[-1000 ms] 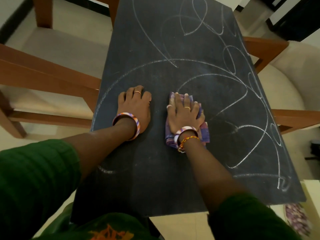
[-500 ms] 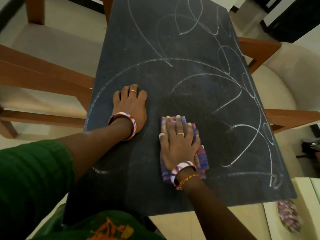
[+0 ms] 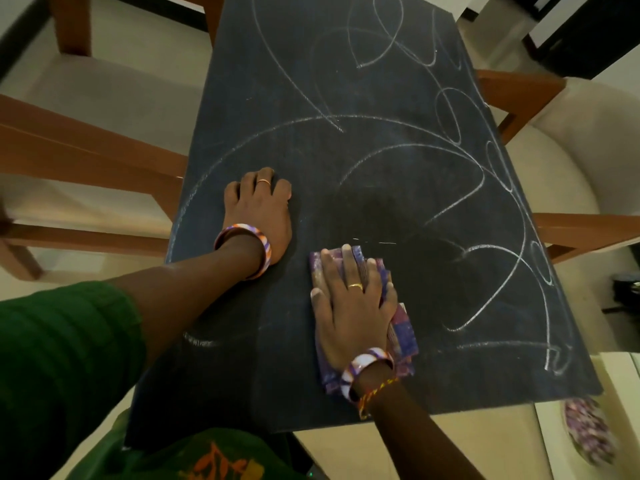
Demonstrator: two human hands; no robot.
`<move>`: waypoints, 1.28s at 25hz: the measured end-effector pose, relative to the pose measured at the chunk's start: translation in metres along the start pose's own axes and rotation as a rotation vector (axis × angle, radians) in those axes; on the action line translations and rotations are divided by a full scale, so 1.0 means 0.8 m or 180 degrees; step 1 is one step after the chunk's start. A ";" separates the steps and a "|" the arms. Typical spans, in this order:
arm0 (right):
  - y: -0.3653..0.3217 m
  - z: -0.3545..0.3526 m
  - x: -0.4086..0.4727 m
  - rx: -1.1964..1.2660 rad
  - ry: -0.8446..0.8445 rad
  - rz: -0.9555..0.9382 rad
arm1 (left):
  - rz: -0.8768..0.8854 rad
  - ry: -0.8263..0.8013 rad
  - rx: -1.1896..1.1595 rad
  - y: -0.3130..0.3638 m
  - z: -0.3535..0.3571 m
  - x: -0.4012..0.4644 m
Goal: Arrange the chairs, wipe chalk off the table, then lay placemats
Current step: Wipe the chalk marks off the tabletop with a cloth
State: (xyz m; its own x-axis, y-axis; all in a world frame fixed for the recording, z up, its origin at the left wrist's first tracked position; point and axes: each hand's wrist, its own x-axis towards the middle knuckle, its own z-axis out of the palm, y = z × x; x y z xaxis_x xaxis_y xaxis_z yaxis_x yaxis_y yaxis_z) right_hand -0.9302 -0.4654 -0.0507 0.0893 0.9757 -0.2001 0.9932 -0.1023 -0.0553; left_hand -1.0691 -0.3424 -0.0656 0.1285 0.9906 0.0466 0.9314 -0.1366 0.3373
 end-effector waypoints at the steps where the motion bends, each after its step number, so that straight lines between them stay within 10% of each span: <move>1: -0.001 -0.002 0.013 0.0048 0.0002 0.0020 | -0.0002 -0.0013 0.0006 0.000 0.000 0.001; 7: -0.016 -0.021 0.141 0.0448 0.0201 0.0494 | 0.0019 0.0038 -0.0097 -0.001 -0.003 -0.003; 14: 0.017 -0.001 -0.009 -0.0007 0.0002 -0.0383 | 0.0023 0.0064 -0.0142 -0.002 -0.002 -0.002; 20: 0.098 -0.032 0.127 0.0694 0.0269 0.1711 | 0.0028 0.0024 -0.0149 -0.002 -0.002 -0.001; 27: 0.050 -0.005 0.036 0.0053 0.0281 0.0345 | 0.0019 -0.0001 -0.0054 0.000 -0.003 -0.002; 32: 0.119 -0.038 0.120 0.0661 0.0228 0.1840 | 0.0024 0.0009 -0.0100 -0.001 -0.004 -0.003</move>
State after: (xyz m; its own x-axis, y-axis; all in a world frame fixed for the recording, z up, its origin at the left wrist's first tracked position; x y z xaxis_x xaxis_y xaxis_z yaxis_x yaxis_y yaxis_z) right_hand -0.8251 -0.3756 -0.0453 0.6206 0.7611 -0.1887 0.7481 -0.6468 -0.1484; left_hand -1.0713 -0.3448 -0.0631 0.1345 0.9895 0.0520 0.9192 -0.1442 0.3664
